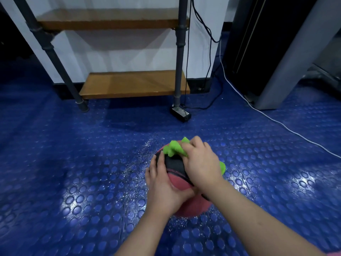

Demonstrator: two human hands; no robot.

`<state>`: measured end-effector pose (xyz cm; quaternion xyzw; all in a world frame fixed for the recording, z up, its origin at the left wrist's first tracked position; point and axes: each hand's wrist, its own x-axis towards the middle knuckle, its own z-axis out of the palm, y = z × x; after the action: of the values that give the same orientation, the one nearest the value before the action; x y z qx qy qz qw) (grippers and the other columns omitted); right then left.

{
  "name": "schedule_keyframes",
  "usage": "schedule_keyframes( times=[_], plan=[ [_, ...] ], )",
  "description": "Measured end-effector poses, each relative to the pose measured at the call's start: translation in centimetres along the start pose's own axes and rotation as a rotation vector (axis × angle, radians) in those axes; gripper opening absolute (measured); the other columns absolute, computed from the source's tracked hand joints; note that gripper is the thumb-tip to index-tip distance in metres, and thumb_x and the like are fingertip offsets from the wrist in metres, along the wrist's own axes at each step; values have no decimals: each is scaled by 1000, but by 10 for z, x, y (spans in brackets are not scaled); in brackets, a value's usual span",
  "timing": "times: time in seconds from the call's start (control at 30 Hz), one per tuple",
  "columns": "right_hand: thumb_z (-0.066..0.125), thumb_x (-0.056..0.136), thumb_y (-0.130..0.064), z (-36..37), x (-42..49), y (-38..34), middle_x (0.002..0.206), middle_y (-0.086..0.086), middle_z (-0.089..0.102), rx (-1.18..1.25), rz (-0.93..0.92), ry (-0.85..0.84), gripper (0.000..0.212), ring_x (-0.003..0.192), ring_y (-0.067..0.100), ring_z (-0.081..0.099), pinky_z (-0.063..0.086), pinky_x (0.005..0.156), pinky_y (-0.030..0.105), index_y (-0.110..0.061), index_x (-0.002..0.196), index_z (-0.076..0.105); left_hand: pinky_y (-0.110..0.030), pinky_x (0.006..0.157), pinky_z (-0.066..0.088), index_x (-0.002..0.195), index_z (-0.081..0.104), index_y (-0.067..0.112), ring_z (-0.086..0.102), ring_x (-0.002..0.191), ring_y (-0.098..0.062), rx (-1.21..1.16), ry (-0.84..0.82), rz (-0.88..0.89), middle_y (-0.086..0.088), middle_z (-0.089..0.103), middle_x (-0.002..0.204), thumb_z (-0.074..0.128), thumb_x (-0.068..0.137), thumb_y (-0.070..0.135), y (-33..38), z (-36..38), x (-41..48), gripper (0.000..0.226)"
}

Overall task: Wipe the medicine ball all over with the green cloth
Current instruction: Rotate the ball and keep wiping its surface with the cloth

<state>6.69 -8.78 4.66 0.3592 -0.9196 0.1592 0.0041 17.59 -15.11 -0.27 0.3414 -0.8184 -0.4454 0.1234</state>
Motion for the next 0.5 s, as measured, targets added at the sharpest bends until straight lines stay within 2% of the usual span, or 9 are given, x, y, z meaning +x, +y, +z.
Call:
schedule_keyframes(
  times=[0.07, 0.17, 0.23, 0.3, 0.4, 0.5],
  plan=[
    [45, 97, -32, 1, 21, 12, 110, 2, 47, 25, 120, -8, 23, 103, 28, 49, 39, 69, 35, -26, 114, 58, -38, 120, 14, 154, 3, 39, 3, 149, -17, 12, -9, -1, 15, -2, 161, 70, 29, 82, 2, 0, -1, 148],
    [45, 97, -37, 0, 38, 26, 98, 2, 45, 180, 266, -99, 23, 96, 32, 55, 41, 70, 37, -18, 100, 58, -40, 120, 16, 153, 1, 40, 1, 150, -16, 26, -7, 20, 21, -5, 159, 74, 29, 82, -5, 0, -5, 150],
    [44, 98, -38, 0, 28, 22, 94, 0, 42, 182, 220, -97, 24, 91, 31, 55, 39, 69, 36, -18, 97, 57, -41, 122, 14, 153, 2, 40, 1, 149, -14, 17, -4, 30, 21, -4, 159, 75, 29, 83, -12, -1, -7, 150],
    [45, 98, -37, 3, 10, 13, 92, -4, 40, 181, 155, -16, 23, 88, 28, 54, 38, 65, 35, -19, 98, 57, -38, 123, 14, 153, 3, 38, 3, 149, -12, 1, -4, 40, 19, -1, 160, 75, 28, 83, -17, -4, -6, 151],
    [47, 96, -30, 9, -12, 5, 95, -7, 43, 204, 76, 79, 17, 88, 23, 55, 44, 66, 36, -29, 105, 61, -37, 123, 16, 154, 3, 38, 7, 149, -12, -5, -38, 21, 17, 1, 160, 77, 28, 81, -18, -9, -2, 152],
    [52, 82, -17, 19, -37, 4, 96, -6, 49, 202, -43, 134, 39, 83, 24, 56, 51, 61, 39, -36, 115, 60, -42, 123, 18, 154, 3, 39, 8, 150, -12, -21, -66, 12, 14, 4, 161, 76, 27, 81, -22, -16, 5, 152]
  ],
)
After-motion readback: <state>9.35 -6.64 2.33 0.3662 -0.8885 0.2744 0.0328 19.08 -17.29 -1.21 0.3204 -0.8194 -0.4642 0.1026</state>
